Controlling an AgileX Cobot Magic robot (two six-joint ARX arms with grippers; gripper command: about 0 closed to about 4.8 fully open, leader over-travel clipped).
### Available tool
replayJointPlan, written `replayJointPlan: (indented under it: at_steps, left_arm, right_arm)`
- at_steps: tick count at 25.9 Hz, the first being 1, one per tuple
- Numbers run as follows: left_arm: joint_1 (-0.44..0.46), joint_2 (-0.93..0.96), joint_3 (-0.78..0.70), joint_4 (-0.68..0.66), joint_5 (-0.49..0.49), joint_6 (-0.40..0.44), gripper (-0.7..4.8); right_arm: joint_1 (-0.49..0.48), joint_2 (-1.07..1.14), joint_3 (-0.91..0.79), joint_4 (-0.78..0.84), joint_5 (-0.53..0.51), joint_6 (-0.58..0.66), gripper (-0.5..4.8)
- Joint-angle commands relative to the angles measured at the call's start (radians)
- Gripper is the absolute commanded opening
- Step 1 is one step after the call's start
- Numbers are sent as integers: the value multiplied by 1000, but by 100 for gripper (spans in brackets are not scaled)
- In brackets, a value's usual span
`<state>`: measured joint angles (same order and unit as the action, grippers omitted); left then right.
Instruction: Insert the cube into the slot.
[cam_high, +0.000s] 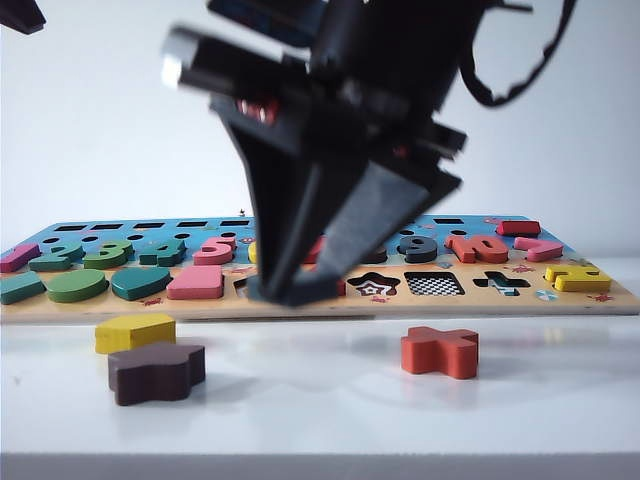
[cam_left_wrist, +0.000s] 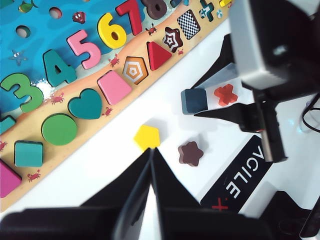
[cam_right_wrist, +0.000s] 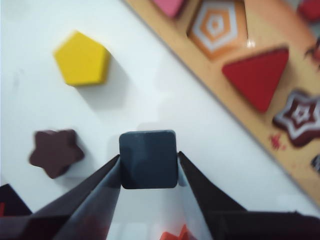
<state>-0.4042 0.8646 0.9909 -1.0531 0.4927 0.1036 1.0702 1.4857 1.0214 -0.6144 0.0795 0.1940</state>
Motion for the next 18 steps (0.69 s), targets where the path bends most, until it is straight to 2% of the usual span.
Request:
replayJointPlan:
  at_steps: [1, 10, 14, 18]
  left_arm:
    - [1, -1, 4, 6, 8, 1, 17]
    - [1, 0, 4, 6, 8, 1, 17]
    - [1, 0, 4, 6, 8, 1, 17]
    - [1, 0, 4, 6, 8, 1, 17]
  right_arm:
    - [-5, -40, 26, -2, 8, -160, 195]
    - [-35, -157, 39, -61, 14, -430, 193]
    - [-77, -217, 39, -133, 30, -563, 192]
    - [-112, -244, 39, -167, 34, -646, 192]
